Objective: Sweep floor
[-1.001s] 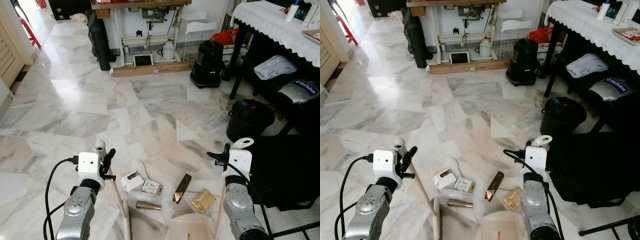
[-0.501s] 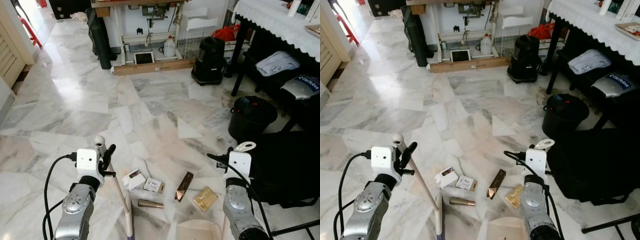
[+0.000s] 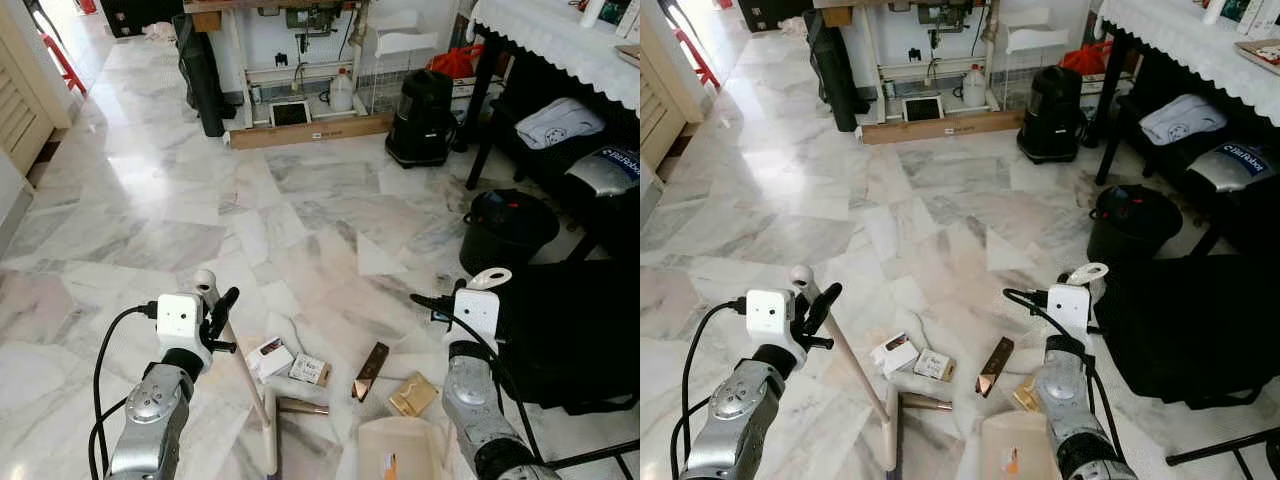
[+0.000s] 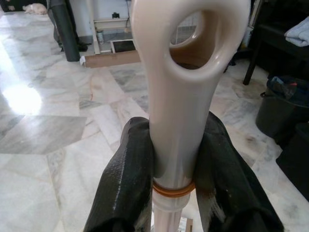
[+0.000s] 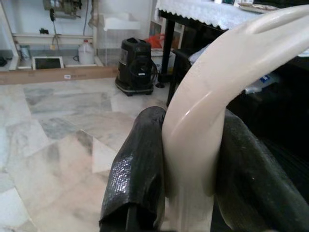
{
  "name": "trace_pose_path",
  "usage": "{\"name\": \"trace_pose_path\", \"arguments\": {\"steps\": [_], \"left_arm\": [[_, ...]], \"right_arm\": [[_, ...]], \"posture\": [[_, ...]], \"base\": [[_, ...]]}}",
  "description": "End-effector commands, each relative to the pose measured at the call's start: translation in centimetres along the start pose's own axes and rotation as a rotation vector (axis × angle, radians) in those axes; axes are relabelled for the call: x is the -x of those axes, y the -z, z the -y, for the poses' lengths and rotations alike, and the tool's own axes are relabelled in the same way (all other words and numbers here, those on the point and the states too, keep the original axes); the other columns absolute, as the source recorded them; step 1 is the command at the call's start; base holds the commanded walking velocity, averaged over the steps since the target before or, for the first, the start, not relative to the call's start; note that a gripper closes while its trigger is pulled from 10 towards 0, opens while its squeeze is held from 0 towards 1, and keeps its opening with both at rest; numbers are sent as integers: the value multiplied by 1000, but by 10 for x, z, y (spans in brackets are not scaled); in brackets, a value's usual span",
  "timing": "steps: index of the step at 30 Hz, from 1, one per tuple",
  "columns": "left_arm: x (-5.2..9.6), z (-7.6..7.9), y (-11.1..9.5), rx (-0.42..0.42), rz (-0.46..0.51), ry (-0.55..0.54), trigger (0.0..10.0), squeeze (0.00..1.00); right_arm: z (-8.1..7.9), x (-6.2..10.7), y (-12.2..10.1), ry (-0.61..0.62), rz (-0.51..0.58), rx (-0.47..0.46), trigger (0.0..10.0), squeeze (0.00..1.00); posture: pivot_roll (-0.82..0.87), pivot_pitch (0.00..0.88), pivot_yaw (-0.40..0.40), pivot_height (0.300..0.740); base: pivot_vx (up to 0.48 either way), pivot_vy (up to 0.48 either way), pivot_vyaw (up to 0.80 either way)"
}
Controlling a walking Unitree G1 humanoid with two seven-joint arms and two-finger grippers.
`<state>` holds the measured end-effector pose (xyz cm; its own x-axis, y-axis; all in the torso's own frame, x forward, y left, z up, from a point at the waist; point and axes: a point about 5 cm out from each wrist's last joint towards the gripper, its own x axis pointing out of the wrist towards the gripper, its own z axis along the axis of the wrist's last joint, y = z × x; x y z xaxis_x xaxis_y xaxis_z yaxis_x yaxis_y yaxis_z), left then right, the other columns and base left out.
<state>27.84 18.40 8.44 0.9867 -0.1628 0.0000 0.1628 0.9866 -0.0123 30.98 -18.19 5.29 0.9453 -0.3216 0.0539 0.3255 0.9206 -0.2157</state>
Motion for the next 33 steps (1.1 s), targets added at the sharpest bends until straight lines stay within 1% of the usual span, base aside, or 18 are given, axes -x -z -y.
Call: {"name": "trace_pose_path", "arguments": {"steps": [1,5,11,20,25,28,33], "left_arm": [[-4,-1,-11,-16,35,11,10000,0],[-3,0,-9,-12,31,9,10000,0],[-3,3,-8,-10,32,3,10000,0],[-1,1,-10,-12,42,-6,10000,0],[-1,3,-11,-10,54,-17,10000,0],[1,3,-11,-46,70,-40,10000,0],[2,4,-8,-44,66,-49,10000,0]], "right_arm": [[-6,-4,-10,-24,44,-19,10000,0],[-11,-3,-12,-55,54,-36,10000,0],[-11,-1,-8,-61,42,-36,10000,0],[-11,1,-5,-67,36,-33,10000,0],[-15,-2,-14,-89,72,-60,10000,0],[-14,-5,-22,-83,108,-107,10000,0],[-11,-6,-23,-78,116,-108,10000,0]], "posture": [[164,58,64,740],[160,61,62,740],[160,56,57,740],[164,54,55,740],[160,61,49,740],[153,70,46,740],[149,70,41,740]], "base": [[0,0,0],[0,0,0],[0,0,0],[0,0,0],[0,0,0],[0,0,0],[0,0,0]]}}
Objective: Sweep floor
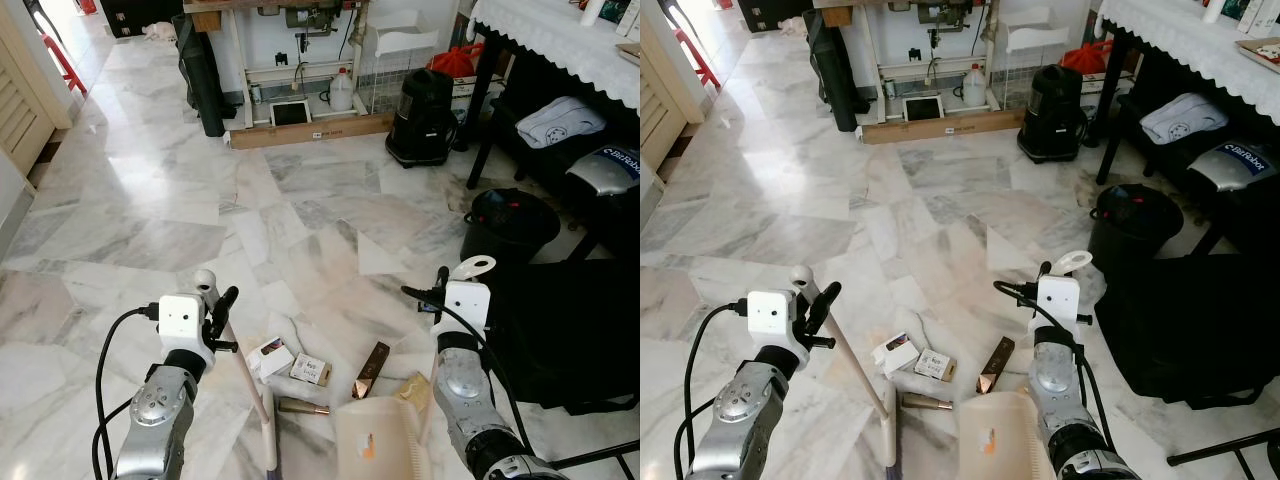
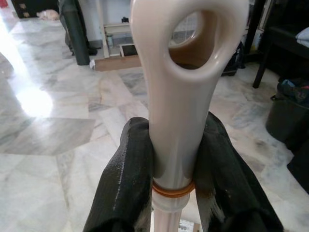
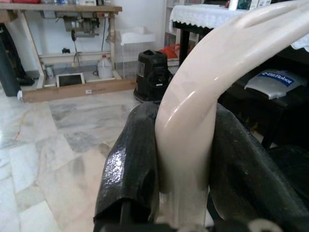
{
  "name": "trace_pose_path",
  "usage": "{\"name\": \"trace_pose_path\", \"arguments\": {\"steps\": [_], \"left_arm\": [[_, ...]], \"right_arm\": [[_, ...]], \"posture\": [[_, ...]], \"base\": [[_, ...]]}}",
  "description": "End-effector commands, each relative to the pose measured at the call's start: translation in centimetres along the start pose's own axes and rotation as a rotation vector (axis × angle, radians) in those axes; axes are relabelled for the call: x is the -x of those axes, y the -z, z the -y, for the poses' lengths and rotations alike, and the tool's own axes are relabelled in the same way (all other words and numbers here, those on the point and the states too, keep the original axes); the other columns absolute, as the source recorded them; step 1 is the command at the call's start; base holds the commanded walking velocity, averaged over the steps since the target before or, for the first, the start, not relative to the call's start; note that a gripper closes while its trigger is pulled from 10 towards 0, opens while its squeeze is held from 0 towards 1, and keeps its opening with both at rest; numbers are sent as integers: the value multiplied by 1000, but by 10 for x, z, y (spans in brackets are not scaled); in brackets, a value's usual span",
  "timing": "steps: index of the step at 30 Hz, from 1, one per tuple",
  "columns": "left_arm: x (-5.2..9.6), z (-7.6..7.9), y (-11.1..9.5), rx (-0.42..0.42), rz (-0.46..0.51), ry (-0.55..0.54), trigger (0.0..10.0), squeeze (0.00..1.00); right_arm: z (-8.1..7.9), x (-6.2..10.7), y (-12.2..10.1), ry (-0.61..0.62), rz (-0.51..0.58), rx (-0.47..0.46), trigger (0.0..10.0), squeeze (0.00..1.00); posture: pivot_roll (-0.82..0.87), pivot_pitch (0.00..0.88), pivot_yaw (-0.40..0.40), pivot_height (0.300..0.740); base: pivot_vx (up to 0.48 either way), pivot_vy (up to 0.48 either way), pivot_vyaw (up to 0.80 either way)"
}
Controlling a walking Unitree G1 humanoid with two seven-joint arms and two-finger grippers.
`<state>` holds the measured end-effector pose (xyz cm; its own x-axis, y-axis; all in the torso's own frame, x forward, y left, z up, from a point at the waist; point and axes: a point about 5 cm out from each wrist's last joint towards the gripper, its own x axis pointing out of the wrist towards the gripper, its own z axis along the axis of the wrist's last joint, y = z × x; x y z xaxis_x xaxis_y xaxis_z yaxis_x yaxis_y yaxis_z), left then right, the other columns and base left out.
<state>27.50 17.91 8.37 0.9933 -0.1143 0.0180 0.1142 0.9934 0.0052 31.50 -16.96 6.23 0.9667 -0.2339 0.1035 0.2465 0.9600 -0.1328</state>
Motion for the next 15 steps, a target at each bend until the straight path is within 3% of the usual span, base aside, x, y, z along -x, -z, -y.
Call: {"name": "trace_pose_path", "arguments": {"steps": [1,15], "left_arm": [[0,-1,-9,-26,49,0,10000,0],[-3,-1,-12,-38,62,-12,10000,0]], "right_arm": [[-1,-5,-10,0,51,-15,10000,0],[-4,-7,-10,-16,42,-19,10000,0]], "posture": [[149,70,41,740],[145,97,41,740]], "base": [[0,0,0],[0,0,0]]}}
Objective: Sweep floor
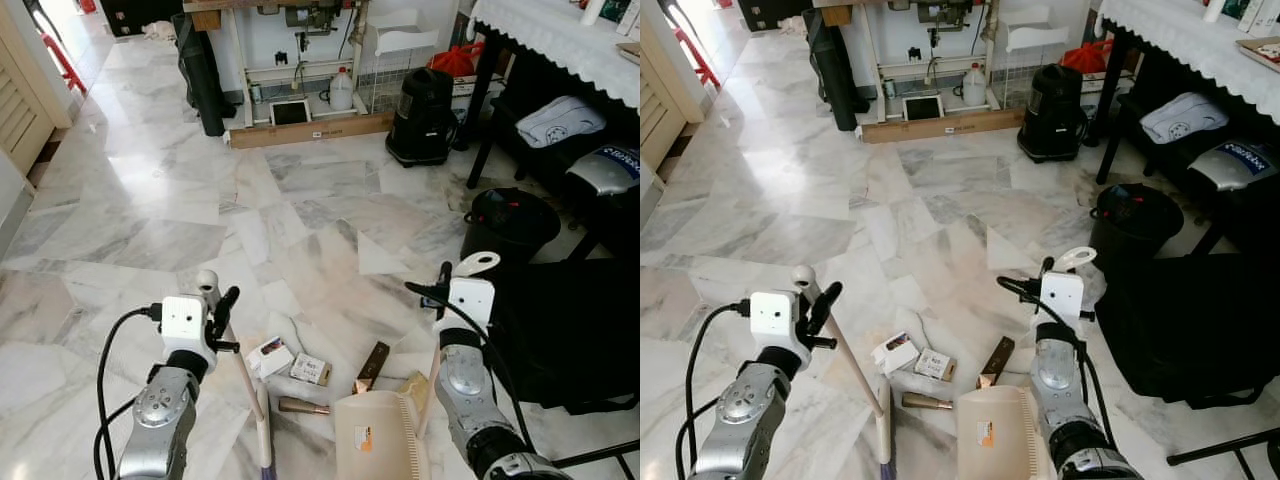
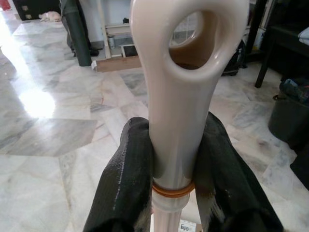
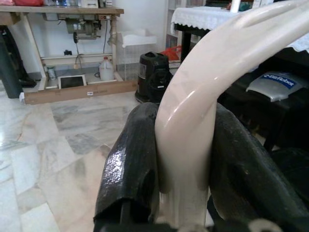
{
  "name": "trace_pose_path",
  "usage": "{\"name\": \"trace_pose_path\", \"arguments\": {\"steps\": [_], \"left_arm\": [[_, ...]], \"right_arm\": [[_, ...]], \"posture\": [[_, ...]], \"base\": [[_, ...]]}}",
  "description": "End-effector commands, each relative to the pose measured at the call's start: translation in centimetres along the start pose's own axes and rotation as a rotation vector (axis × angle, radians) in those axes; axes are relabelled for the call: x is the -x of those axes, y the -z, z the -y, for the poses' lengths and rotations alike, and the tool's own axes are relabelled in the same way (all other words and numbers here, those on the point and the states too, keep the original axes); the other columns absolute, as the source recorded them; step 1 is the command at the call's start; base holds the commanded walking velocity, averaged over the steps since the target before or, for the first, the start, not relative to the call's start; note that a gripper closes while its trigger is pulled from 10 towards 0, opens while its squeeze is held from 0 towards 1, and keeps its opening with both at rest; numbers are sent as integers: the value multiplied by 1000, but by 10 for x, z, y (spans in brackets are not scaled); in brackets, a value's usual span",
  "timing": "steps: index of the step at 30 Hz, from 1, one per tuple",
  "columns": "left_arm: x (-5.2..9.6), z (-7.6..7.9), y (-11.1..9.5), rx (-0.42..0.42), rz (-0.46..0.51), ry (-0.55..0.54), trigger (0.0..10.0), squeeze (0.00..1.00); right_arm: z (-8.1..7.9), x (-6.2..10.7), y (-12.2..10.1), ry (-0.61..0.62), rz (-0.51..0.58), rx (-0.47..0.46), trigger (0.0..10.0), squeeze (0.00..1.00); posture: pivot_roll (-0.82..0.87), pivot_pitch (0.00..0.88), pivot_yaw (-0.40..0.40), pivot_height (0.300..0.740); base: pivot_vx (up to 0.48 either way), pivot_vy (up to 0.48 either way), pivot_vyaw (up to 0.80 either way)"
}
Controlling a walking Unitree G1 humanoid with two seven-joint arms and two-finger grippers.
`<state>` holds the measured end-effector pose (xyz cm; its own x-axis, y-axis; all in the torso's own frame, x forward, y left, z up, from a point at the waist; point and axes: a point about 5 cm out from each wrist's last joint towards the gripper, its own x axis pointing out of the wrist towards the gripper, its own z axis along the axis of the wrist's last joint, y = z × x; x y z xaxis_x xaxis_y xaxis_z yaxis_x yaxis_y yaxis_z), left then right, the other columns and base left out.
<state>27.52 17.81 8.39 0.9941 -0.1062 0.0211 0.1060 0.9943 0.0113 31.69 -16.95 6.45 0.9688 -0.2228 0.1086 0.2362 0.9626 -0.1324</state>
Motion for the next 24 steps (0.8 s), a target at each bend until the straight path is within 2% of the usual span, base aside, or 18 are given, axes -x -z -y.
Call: {"name": "trace_pose_path", "arguments": {"steps": [1,14,24], "left_arm": [[-3,-2,-12,-32,59,-4,10000,0],[-2,-1,-11,-36,60,-1,10000,0],[-3,-1,-12,-37,62,-1,10000,0]], "right_arm": [[-3,-4,-8,-5,36,-18,10000,0],[-2,-1,-4,-5,21,-15,10000,0],[-4,0,-2,-10,13,-13,10000,0]], "posture": [[145,97,41,740],[145,82,40,740],[147,67,36,740]], "base": [[0,0,0],[0,0,0],[250,0,0]]}}
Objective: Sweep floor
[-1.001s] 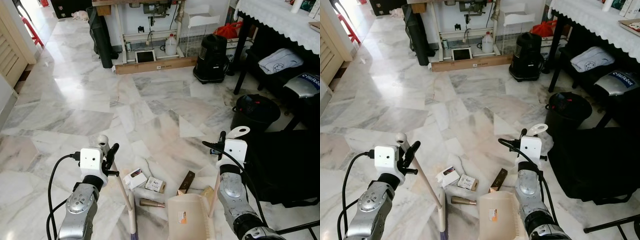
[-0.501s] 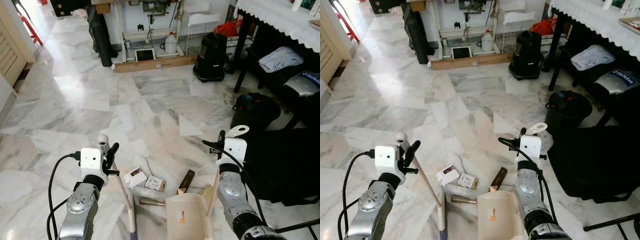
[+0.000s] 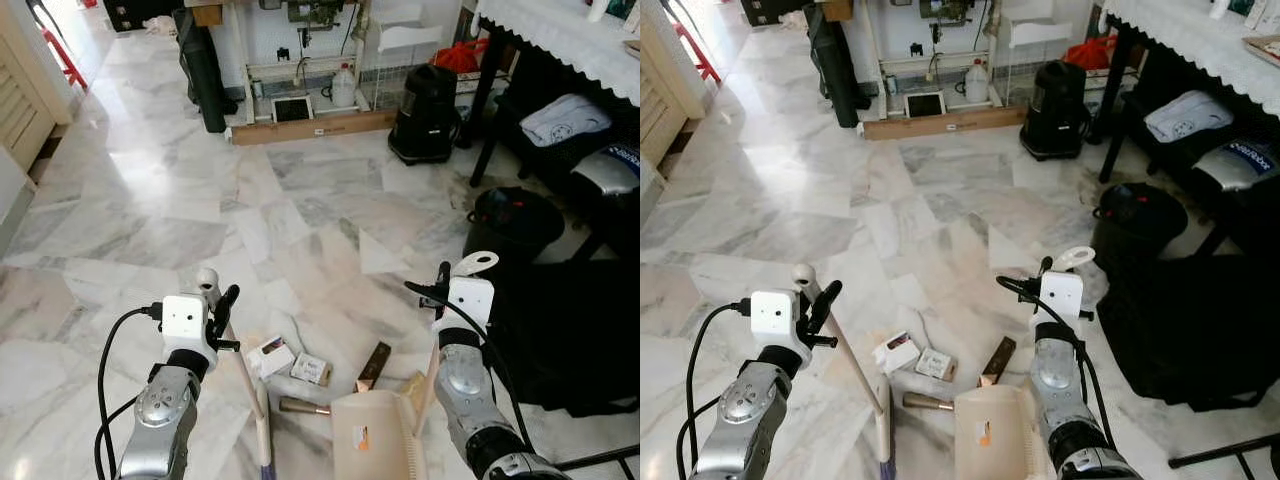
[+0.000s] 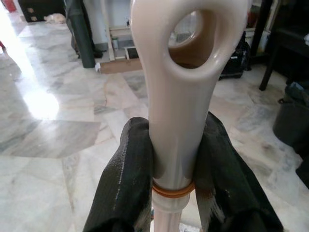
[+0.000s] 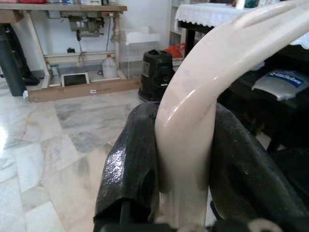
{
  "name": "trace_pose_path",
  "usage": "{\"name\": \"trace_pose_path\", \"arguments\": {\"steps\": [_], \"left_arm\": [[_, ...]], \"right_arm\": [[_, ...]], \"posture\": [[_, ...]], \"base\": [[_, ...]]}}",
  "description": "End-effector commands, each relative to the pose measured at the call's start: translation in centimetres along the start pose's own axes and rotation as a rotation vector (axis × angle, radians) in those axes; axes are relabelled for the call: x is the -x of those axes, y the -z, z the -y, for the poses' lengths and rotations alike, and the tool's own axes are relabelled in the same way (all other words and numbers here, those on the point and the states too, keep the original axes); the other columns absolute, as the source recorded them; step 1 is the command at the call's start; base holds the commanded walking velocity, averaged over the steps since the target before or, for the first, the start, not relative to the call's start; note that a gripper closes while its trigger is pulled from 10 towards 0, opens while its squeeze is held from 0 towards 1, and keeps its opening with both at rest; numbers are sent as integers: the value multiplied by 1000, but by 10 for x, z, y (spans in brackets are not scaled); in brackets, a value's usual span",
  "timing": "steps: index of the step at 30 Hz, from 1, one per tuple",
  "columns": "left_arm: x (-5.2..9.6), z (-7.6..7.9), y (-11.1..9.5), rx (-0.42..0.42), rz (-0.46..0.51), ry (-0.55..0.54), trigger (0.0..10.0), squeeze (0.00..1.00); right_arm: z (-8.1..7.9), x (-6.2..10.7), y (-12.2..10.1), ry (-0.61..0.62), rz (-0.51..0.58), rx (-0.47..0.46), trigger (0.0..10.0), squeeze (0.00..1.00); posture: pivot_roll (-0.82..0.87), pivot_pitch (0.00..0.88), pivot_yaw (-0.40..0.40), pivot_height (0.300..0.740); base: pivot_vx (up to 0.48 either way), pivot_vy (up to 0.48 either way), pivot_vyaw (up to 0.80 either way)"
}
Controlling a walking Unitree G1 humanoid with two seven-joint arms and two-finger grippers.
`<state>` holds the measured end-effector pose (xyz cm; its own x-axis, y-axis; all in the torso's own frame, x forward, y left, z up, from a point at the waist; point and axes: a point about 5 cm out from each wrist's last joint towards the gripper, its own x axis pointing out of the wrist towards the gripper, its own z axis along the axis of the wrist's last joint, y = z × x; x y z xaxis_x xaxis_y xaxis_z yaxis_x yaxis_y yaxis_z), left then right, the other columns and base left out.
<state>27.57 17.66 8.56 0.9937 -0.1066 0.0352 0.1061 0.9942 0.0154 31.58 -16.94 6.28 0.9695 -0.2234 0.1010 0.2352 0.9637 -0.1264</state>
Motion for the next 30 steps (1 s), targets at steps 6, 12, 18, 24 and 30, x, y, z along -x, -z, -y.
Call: {"name": "trace_pose_path", "arguments": {"steps": [6,12,18,24,30], "left_arm": [[-2,-4,-10,-36,49,-3,10000,0],[-2,-3,-10,-35,51,2,10000,0],[-3,-3,-10,-33,53,8,10000,0],[-3,-2,-11,-34,52,18,10000,0],[-2,-2,-11,-48,44,35,10000,0]], "right_arm": [[-5,0,-3,-14,20,-5,10000,0],[-5,0,-3,-13,19,-5,10000,0],[-6,1,-2,-15,18,-4,10000,0],[-6,3,-1,-16,15,-4,10000,0],[-7,5,1,-18,9,0,10000,0]], "posture": [[145,59,36,740],[144,53,38,740],[143,52,39,740],[145,55,40,740],[146,68,44,740]], "base": [[263,0,0],[266,0,0],[219,0,0],[0,0,0],[0,0,0]]}}
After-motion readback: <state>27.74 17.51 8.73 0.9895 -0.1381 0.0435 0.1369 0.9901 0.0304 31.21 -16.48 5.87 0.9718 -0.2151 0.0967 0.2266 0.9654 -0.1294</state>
